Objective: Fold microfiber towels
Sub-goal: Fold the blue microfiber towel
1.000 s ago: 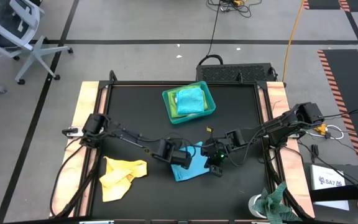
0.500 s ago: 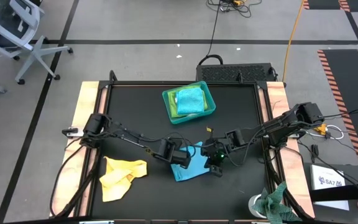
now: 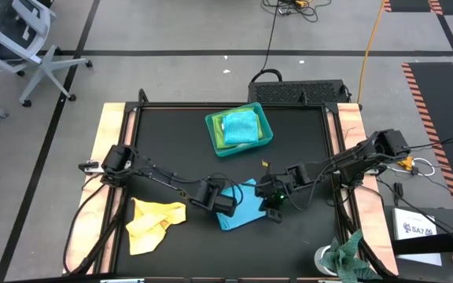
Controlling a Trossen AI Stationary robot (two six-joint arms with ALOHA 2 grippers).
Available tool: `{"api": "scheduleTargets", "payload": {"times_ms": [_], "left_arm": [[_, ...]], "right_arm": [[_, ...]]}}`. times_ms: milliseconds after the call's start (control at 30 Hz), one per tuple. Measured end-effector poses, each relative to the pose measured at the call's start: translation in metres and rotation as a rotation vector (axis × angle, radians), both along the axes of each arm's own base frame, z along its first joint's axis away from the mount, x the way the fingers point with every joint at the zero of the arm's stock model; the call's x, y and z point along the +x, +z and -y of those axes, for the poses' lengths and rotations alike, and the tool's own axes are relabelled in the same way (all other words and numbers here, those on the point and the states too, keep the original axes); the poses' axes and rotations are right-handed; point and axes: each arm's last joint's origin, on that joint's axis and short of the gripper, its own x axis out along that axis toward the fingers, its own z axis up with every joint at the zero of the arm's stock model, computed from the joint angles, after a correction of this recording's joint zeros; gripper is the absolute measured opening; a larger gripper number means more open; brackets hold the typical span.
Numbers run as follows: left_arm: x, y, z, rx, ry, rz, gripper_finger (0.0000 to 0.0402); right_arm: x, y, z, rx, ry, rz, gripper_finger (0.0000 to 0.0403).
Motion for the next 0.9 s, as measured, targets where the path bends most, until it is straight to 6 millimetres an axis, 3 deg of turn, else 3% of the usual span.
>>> {"api": "scheduleTargets", "payload": {"times_ms": [367,633,900], "left_arm": [[0.001,0.000,-0.009,0.027,0.019,-0.005,0.0017],[0.000,-0.001,-0.006,-0.033,-0.042,-0.035,0.0004],[0.003,0.000,-0.018,-0.016,-0.066,-0.045,0.0067]], "right_arm": [[-0.023,-0.037,0.005,0.058,-0.083,-0.032,0.0002],[-0.029,-0.046,0.007,0.077,-0.104,-0.027,0.0002],[-0.029,-0.045,0.006,0.096,-0.086,-0.031,0.0001]]}}
